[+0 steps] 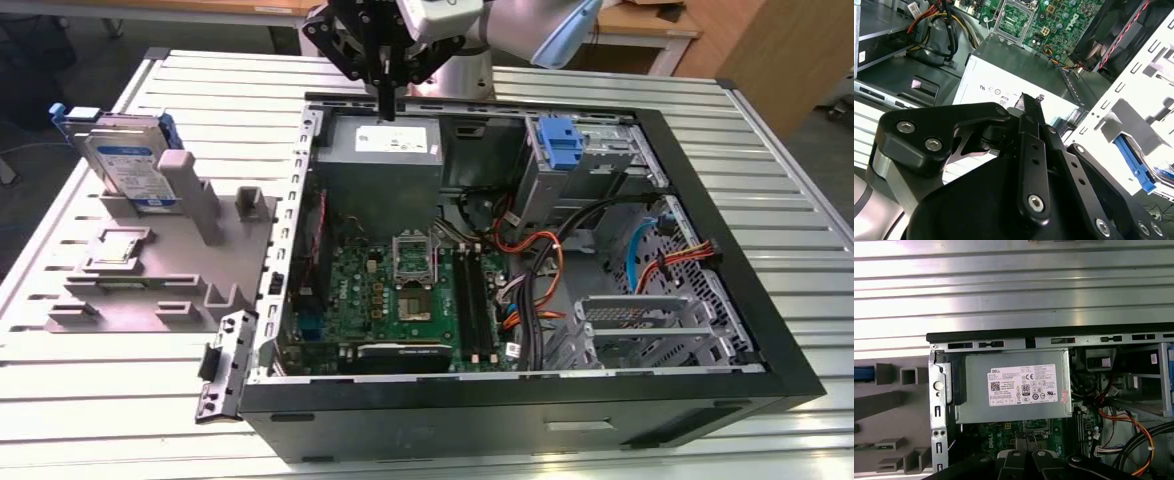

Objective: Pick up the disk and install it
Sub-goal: 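Reach for the disk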

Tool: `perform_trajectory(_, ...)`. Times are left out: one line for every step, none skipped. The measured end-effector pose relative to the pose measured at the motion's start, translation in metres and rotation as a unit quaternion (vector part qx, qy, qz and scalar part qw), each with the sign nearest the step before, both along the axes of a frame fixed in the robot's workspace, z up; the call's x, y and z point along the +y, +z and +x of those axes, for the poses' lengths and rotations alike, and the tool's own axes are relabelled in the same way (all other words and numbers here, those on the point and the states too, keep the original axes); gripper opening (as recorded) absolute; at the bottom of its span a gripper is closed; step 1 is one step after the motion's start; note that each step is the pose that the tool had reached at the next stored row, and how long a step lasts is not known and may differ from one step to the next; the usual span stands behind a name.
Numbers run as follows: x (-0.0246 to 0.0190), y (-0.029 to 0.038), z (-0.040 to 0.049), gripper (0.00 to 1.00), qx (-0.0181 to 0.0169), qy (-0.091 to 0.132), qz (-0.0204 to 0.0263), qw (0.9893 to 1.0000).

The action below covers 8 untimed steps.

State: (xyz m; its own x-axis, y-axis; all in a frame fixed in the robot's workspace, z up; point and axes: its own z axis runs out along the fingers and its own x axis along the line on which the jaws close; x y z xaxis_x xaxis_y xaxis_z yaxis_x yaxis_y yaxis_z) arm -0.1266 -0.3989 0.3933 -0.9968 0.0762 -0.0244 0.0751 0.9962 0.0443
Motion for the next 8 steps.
perform_trajectory(0.0,0.0,-0.0003,0.1,0.0,0.0,0.0,1.0)
perform_trajectory(0.0,0.0,-0.0006,0.1,0.0,0.0,0.0,1.0)
perform_trajectory(0.0,0.0,-0.0008,0.1,0.0,0.0,0.0,1.0)
perform_trajectory(0.0,0.0,-0.0012,0.1,0.0,0.0,0.0,1.0)
perform_trajectory(0.0,0.0,-0.0017,0.1,0.0,0.0,0.0,1.0)
perform_trajectory(0.0,0.0,-0.0021,0.1,0.0,0.0,0.0,1.0)
perform_trajectory(0.0,0.0,-0.0023,0.1,0.0,0.0,0.0,1.0)
perform_trajectory(0.0,0.0,-0.0025,0.1,0.0,0.0,0.0,1.0)
